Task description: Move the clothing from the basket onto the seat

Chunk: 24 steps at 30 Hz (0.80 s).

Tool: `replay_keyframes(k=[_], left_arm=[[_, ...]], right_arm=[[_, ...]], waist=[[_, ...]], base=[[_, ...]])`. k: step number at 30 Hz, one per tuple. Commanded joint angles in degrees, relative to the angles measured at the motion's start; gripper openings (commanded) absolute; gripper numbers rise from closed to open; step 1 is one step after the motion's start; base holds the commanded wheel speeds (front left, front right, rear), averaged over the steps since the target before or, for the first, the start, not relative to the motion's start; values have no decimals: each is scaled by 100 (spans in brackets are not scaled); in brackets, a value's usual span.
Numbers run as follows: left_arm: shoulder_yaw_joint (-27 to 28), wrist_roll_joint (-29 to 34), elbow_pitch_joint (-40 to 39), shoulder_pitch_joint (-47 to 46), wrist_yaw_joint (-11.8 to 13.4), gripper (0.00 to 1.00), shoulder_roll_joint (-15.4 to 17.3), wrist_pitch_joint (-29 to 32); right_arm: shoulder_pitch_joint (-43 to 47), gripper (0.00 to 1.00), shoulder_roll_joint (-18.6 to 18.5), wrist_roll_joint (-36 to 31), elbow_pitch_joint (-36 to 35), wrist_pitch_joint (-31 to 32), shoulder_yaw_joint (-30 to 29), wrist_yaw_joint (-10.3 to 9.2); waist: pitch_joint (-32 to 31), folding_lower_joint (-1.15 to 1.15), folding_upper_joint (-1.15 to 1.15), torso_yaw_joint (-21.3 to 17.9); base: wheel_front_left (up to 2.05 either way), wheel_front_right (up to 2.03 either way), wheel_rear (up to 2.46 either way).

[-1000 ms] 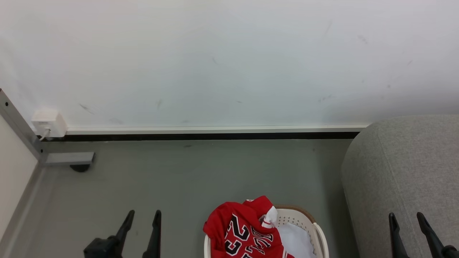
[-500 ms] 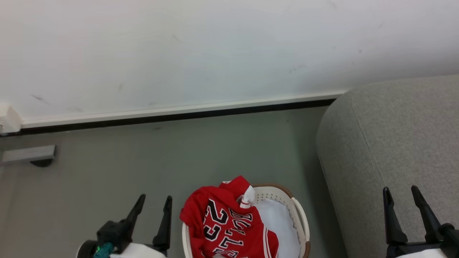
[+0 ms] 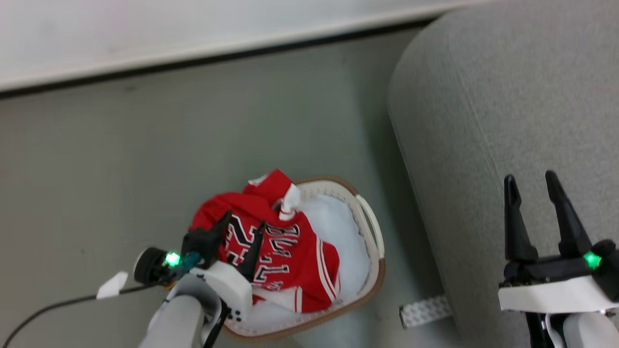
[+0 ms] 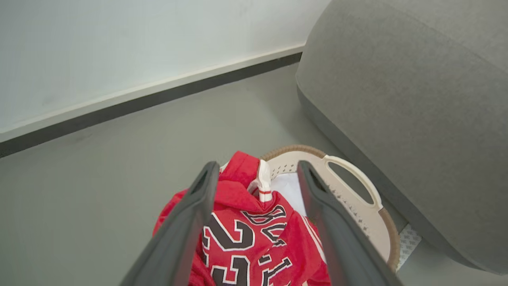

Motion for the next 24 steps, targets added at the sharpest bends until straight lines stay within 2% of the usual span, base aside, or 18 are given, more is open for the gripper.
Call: replay_keyframes(k=[1,8,13,23,24], left_arm=[[-15,87,145,-166,38,100,50,-6],[-368,431,1402,-1178,168,100,20,48],[-719,705,2093,-1679,290,100,-22,321],[-1028,1015,3030,-2412,743,100,43,1001],[-1033,1004,3107,-2446,743,88,51,1047]], right_arm=[[-138,100,15,25,-45,3,1,-12],[-568,100,71,121,-222,4,117,-12],[-748,100,75,268,-321,3,225,-12],[-961,100,75,474,-505,3,397,-12],[-941,100,74,489,-496,3,399,-12]], waist=[[604,-1,0,-306],[1453,-1,0,-382],[1851,-1,0,-425],[2457,-1,0,-647],[2475,-1,0,-661]], base=[[0,0,0],[0,0,0],[0,0,0],[0,0,0],[0,0,0]])
